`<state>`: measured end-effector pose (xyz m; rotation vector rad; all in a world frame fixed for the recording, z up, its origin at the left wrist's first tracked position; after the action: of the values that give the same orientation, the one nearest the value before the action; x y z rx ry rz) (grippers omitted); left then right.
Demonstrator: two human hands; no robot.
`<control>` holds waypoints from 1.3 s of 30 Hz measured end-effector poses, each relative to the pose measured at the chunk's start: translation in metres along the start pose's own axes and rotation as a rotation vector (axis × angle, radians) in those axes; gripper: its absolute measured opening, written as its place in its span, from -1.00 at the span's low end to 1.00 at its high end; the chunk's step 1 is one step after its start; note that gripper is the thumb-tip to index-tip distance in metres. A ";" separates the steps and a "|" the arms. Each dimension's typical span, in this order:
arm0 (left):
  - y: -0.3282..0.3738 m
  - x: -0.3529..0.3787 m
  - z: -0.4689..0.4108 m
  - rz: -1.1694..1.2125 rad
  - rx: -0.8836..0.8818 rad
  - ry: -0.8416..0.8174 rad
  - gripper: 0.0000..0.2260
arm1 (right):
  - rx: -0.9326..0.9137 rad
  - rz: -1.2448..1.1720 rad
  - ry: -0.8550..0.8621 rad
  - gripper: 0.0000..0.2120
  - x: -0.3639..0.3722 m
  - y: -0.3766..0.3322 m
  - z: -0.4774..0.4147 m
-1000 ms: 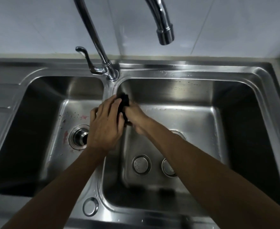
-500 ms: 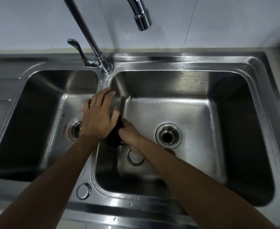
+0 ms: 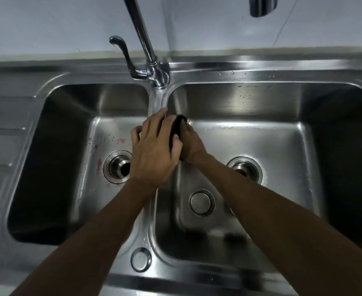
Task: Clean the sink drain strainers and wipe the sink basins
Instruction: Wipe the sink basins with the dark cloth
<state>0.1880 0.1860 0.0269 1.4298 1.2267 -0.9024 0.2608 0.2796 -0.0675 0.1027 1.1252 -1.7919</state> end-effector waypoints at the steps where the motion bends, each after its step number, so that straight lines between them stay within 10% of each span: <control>1: 0.001 -0.001 -0.001 -0.002 0.001 0.001 -0.58 | 0.017 -0.088 0.010 -0.41 0.002 -0.002 0.003; 13: 0.001 -0.002 -0.001 0.010 0.013 0.002 -0.56 | 0.077 -0.467 -0.050 -0.85 0.022 0.011 0.076; 18: -0.001 -0.007 0.003 0.168 0.000 0.026 -0.53 | -0.116 -0.504 0.031 -0.62 0.000 -0.009 0.125; 26: -0.035 -0.062 0.050 0.484 -0.017 0.215 -0.46 | -0.418 -0.114 0.078 -0.65 -0.007 -0.072 0.189; 39: -0.261 -0.140 0.203 -0.089 -0.182 -0.021 -0.33 | -0.562 0.256 -0.273 -0.46 0.161 -0.137 0.240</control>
<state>-0.0818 -0.0489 0.0598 1.2270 1.3301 -0.8400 0.1669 0.0083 0.0730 -0.3108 1.3049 -1.1743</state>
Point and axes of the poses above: each hand's wrist, its own z-axis away from the middle knuckle, its own x-axis out of the palm, y = z × x, the point moved 3 cm from there along -z, towards the middle knuckle, and after that the axes turned 11 degrees about x, right-handed, at the moved point
